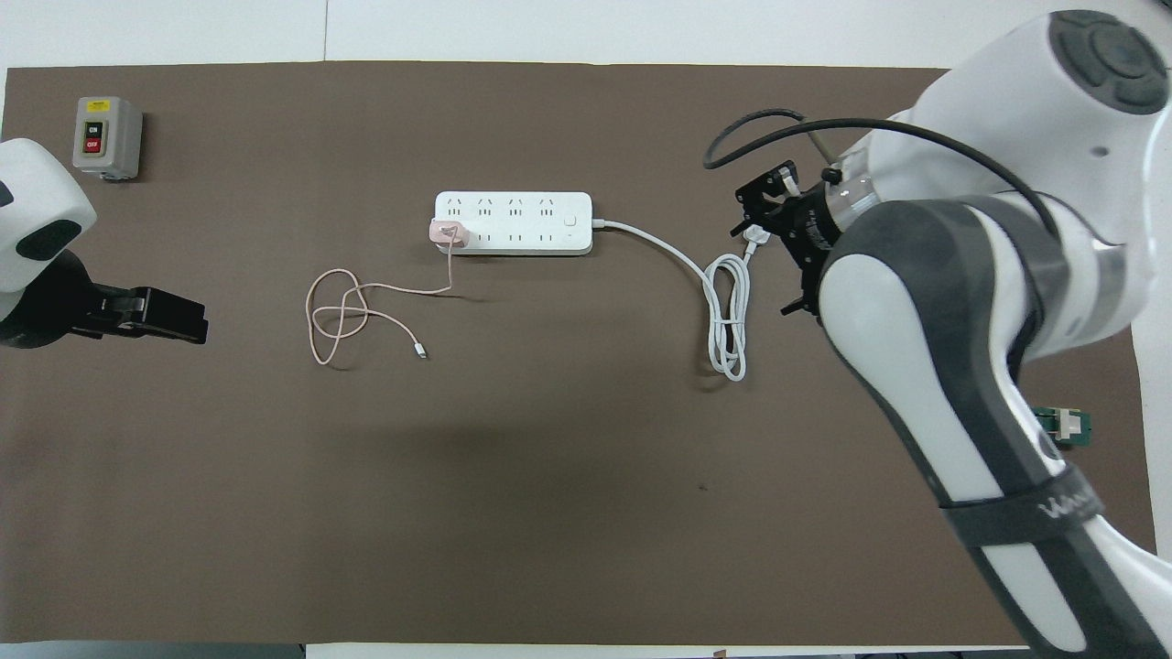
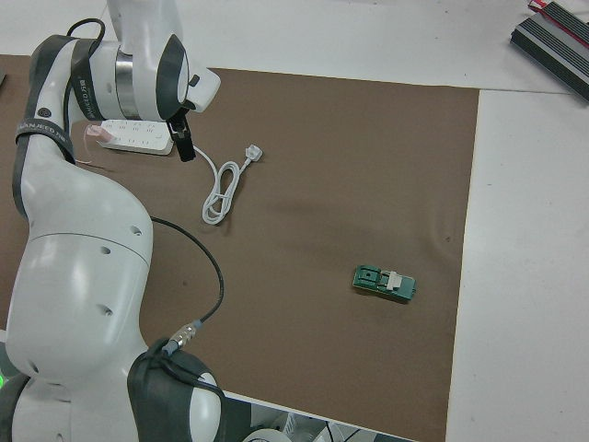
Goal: Unplug charger and place it aside
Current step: 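Reach the right gripper to the power strip while the left gripper approaches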
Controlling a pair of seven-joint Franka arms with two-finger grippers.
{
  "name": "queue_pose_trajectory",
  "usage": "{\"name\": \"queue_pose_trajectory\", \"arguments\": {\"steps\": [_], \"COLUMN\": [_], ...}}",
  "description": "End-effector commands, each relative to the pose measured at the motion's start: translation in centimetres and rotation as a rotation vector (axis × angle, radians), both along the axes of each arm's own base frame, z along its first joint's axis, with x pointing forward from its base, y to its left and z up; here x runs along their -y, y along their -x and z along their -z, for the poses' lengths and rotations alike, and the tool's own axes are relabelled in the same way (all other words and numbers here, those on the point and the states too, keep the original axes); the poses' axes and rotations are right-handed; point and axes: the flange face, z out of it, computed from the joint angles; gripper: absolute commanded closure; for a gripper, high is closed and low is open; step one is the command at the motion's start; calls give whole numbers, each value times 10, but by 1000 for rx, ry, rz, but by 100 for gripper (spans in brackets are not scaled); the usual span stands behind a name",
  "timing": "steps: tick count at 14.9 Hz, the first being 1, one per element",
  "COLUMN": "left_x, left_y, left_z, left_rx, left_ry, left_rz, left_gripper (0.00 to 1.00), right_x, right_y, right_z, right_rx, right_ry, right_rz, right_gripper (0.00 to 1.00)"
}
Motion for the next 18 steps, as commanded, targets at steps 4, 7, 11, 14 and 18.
{"name": "queue_pose_trajectory", "arguments": {"steps": [4,7,11,14,18], "left_x": [10,12,27,61,97], "left_y": [7,4,-6,-38,-91], "left_z": [-3,-6,5,40,74], "left_rx": [29,45,55,12,5], "left_ry": [-27,-35,-40,-82,-86], "left_rz": [-266,-476,-882,-1119,-1336], "left_gripper": [0,0,0,0,0], "right_x": [-32,-54,-84,-91,-103], "right_y": [-38,-50,-70,-86,-97], "right_z": [77,101,120,129,142], "right_rx": [-144,-156,-117,-90,-76], "right_ry": [-89,-121,-160,-170,-177], "right_rz": [343,460,455,455,442], "right_gripper": [0,0,0,0,0]}}
